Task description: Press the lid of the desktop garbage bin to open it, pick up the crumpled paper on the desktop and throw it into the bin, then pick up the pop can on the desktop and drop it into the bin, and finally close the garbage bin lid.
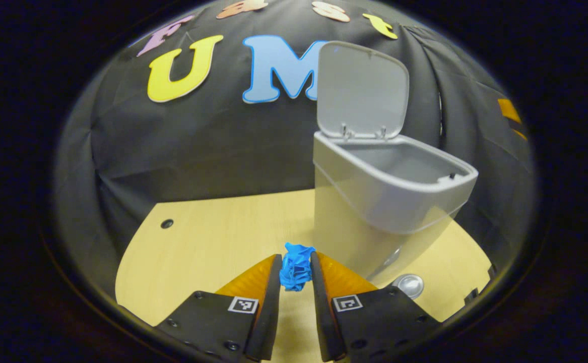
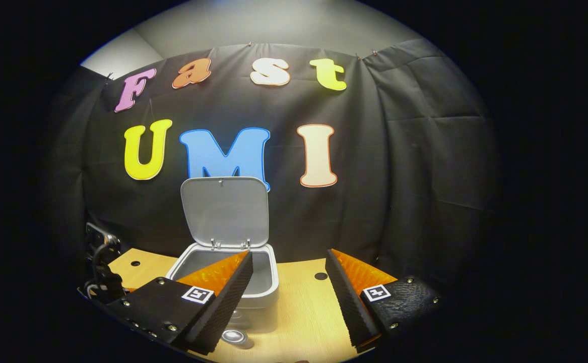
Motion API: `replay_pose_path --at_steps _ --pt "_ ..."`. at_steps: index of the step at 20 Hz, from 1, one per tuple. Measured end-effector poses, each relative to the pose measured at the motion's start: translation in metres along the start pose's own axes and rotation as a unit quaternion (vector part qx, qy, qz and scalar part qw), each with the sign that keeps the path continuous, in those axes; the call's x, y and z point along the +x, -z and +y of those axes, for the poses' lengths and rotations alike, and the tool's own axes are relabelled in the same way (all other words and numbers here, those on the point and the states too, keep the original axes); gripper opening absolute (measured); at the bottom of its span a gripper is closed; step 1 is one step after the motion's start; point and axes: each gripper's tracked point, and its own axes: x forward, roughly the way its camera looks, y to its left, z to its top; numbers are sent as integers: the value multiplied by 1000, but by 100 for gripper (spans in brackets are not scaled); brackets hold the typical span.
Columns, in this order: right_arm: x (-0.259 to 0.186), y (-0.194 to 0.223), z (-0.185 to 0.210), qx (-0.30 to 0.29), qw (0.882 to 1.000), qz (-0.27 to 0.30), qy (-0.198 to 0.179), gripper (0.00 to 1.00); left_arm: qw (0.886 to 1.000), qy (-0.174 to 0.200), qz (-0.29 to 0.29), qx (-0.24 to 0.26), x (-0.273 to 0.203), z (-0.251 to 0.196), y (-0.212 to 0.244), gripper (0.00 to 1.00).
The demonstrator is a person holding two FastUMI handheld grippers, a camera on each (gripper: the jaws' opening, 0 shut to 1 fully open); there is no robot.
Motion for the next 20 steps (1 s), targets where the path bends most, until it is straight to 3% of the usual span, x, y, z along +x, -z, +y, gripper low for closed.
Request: replay_pose_path --at_steps 2,6,12,16,19,20 --pt "-2 -2 -5 6 1000 -5 5 92 1000 4 -24 2 -8 -3 -26 37" --pt "-7 0 -21 17 1000 -6 21 92 998 17 -59 2 -23 -16 -68 42" --pt "-15 4 -43 39 998 -6 44 92 992 40 -120 2 -42 -38 -134 39" --pt "-21 4 -52 40 998 -8 56 92 987 64 -146 7 -36 -63 -161 42" --pt "-25 5 -58 41 997 -7 63 92 985 75 -154 16 -29 -80 -172 36" --pt "-26 6 -60 41 997 -7 66 92 984 82 -156 17 -28 -86 -175 41"
